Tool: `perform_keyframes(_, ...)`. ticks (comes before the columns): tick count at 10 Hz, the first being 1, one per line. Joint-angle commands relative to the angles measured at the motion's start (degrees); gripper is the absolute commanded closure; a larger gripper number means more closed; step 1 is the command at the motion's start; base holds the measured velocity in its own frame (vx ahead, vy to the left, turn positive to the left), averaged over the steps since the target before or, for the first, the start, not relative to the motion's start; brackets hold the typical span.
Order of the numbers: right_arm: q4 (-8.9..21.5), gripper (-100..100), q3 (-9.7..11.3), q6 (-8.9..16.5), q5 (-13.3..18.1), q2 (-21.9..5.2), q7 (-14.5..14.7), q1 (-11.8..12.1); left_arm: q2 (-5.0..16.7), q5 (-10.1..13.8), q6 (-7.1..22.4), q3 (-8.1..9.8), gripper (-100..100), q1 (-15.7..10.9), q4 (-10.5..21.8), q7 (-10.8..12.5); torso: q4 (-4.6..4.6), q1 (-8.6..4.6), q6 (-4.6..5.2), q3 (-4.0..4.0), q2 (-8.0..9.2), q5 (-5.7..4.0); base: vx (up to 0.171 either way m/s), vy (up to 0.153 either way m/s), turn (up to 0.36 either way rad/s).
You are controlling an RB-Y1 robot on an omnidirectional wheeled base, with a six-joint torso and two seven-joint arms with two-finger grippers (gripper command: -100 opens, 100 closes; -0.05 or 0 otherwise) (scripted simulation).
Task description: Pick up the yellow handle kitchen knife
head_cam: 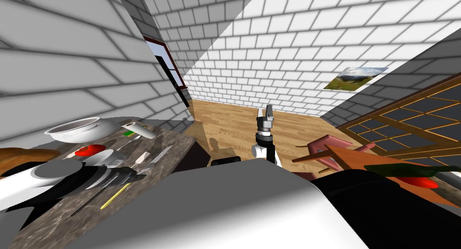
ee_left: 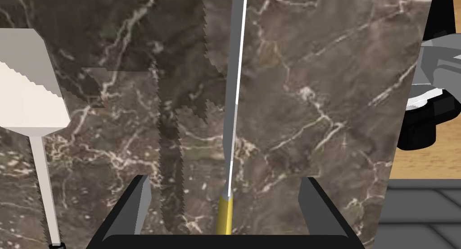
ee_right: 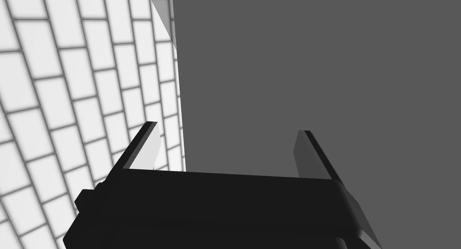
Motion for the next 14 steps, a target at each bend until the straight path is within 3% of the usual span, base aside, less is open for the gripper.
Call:
perform_keyframes(1,0.00,0,0.00,0.00,0.00,0.00,0.00,0.00,0.00,0.00,0.00,0.00,0,0.00,0.00,0.00,0.00,0.00,0.00,0.00,0.00,0.00,-0.010,0.006,-0.001)
perform_keyframes(2,0.00,0,0.00,0.00,0.00,0.00,0.00,0.00,2.86,2.85,-2.87,-2.87,-100,1.26,-0.15,-1.09,-0.04,-0.09,0.01,-0.10,-0.17,-0.03,0.083,0.021,0.322)
perform_keyframes(3,-0.01,0,-0.01,-0.01,0.00,0.00,0.00,0.03,2.90,3.31,-3.29,-3.31,-100,1.26,-0.15,-1.09,-0.10,-0.07,-0.07,-0.27,-0.48,-0.03,0.113,-0.002,0.197)
perform_keyframes(4,-0.01,0,0.00,-0.01,0.00,0.00,0.00,0.02,5.43,5.63,-5.37,-5.48,-100,2.51,-0.30,-2.18,-0.15,-0.14,0.01,-0.38,-0.64,-0.03,0.154,-0.005,0.301)
perform_keyframes(5,-0.01,0,-0.01,-0.01,0.00,0.00,0.00,0.04,5.80,6.64,-6.57,-6.61,-100,2.51,-0.30,-2.18,-0.18,-0.16,-0.04,-0.47,-0.81,-0.05,0.129,-0.034,0.152)
perform_keyframes(6,-0.01,0,0.00,-0.01,0.00,0.00,0.00,0.02,8.09,8.66,-8.48,-8.60,-100,3.77,-0.45,-3.27,-0.20,-0.25,0.04,-0.48,-0.80,-0.06,0.155,-0.027,0.260)
perform_keyframes(7,-0.01,0,0.00,-0.01,0.00,0.00,0.00,0.04,8.69,9.97,-9.85,-9.92,-100,3.77,-0.45,-3.27,-0.20,-0.24,-0.03,-0.51,-0.88,-0.07,0.129,-0.022,0.183)
perform_keyframes(8,-0.01,0,0.00,-0.01,0.00,0.00,0.00,0.02,11.02,11.93,-11.50,-11.82,-100,5.02,-0.61,-4.36,-0.20,-0.21,0.04,-0.49,-0.82,-0.06,0.130,-0.028,0.327)
perform_keyframes(9,-0.01,0,-0.01,-0.01,0.00,0.00,0.00,0.03,11.59,13.30,-13.07,-13.22,-100,5.02,-0.61,-4.36,-0.19,-0.22,-0.04,-0.48,-0.81,-0.06,0.120,-0.025,0.188)
perform_keyframes(14,-0.01,0,0.00,-0.01,0.00,0.00,0.00,0.01,19.64,21.82,-21.12,-21.68,-100,8.77,-1.07,-7.64,-0.17,-0.27,0.05,-0.40,-0.65,-0.07,0.110,-0.048,0.240)
